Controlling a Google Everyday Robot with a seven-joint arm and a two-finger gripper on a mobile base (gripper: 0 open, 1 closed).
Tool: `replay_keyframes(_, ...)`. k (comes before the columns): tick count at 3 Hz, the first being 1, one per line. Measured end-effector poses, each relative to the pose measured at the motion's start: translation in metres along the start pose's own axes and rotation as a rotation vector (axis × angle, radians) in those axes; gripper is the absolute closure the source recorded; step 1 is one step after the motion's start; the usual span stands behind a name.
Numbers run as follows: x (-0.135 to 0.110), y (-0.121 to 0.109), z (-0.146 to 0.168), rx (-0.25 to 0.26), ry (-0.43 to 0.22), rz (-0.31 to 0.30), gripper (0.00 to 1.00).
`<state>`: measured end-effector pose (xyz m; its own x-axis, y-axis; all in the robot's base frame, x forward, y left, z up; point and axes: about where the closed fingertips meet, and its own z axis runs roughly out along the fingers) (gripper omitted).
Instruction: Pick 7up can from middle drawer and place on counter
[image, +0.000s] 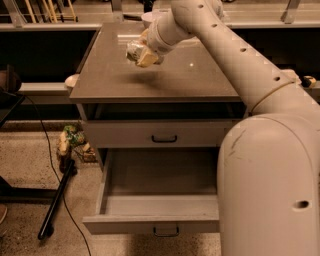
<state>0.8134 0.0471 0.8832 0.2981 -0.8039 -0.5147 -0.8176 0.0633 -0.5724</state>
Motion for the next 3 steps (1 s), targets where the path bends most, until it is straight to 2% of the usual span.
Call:
replay_keyframes(1, 0.007, -0.005, 0.008, -0.015, -0.012, 0.037, 0.13)
replay_keyframes(2, 0.014, -0.007, 0.015, -0.042, -0.032, 0.068, 0.0)
replay_keyframes(3, 0.019, -0.008, 0.01, -0.038, -0.055, 0.079, 0.0)
